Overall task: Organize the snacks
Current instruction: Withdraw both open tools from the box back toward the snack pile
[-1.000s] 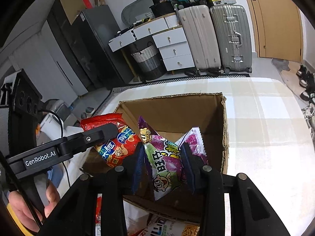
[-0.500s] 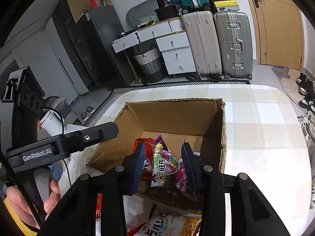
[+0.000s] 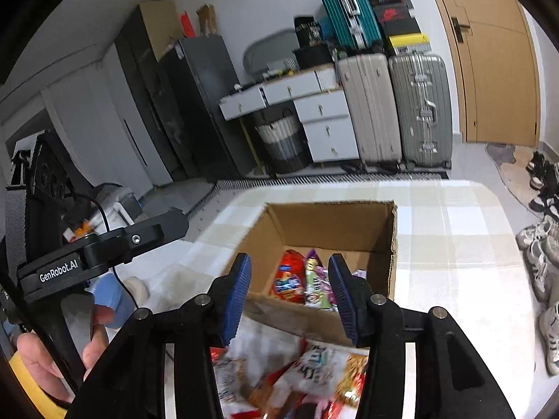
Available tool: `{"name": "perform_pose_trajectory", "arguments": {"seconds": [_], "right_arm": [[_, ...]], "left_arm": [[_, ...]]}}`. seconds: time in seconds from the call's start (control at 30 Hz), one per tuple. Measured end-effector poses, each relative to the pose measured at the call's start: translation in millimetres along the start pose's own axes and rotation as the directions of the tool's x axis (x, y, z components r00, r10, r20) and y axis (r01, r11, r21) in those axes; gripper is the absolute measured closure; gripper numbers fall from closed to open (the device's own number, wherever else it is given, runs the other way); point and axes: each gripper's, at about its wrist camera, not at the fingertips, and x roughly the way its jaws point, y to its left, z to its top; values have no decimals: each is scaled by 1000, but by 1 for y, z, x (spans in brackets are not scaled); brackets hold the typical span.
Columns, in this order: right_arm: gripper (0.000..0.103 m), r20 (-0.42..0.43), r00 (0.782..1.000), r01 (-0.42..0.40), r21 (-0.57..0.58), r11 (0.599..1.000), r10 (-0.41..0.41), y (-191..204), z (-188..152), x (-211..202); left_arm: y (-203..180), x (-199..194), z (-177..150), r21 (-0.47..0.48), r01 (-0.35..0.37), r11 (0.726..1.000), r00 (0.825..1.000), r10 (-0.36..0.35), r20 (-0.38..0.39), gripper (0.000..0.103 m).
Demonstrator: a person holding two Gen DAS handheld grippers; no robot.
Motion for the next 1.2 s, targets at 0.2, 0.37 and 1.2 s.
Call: {"name": "perform_pose_trajectory", "arguments": {"seconds": [0.2,0.37,1.2], "right_arm": [[56,103,991,-82,-20,996,83,27,-15,-61],[56,142,982,-122,-37,992,126,55,-38,-103],[1,157,967,235,-235,943,-202,110,-219,-180]], "left_arm": [[-13,-108,-13,-5,4,1000,992,-4,125,6],[-15,-200,-39,-14,-9,1000,975,12,222,1],[48,-287,-250,-155,-33,987,992,52,119,1]]}}
